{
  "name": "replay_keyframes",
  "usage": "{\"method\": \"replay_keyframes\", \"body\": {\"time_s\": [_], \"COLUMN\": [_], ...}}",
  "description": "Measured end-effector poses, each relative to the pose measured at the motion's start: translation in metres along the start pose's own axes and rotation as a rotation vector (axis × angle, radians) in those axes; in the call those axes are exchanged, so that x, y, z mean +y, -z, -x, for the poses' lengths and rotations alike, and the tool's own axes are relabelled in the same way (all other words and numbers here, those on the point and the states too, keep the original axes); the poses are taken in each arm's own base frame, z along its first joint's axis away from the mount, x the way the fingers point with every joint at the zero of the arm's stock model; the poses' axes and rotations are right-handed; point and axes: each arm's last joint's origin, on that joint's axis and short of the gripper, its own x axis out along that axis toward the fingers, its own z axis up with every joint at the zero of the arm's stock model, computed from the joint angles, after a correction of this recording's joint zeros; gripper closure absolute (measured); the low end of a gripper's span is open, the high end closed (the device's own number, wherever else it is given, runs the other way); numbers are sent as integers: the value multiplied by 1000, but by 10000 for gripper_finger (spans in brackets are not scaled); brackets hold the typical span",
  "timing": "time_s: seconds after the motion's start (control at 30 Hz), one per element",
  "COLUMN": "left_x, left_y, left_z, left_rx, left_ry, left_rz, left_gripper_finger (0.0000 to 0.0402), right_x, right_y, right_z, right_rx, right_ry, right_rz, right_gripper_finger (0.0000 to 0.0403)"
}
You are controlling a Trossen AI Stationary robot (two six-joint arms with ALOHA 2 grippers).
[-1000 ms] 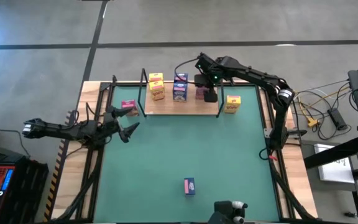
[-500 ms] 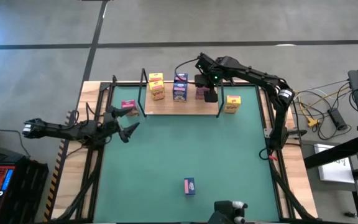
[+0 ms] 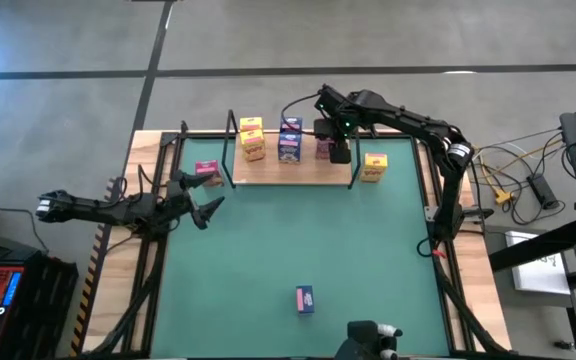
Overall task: Stack cereal on shelf
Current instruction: Put the bottom pink cereal box on the shelf aligned with the other pink cereal box, then move the yellow cereal box to the front of the shelf
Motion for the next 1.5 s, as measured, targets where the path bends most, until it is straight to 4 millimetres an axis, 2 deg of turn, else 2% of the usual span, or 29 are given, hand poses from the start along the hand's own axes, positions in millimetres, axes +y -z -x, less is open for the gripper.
{"method": "replay_keyframes", "body": {"time_s": [0.8,0.93,1.27,1.5], "left_x": [0,0,0,0], "left_y": [0,0,0,0], "left_z": [0,0,0,0], "left_rx": [0,0,0,0], "left_ry": [-1,0,0,0], "left_rz": [0,0,0,0], "left_gripper_finger": [2,2,2,2], "right_x": [-3,-3,1,8], "right_y": [4,3,-1,-4], "right_z": [9,14,33,53], "right_rx": [7,5,5,32], "right_ry": [-6,-10,-48,-78], "right_rz": [-37,-37,-78,-86], "right_gripper_finger": [199,172,66,35]}}
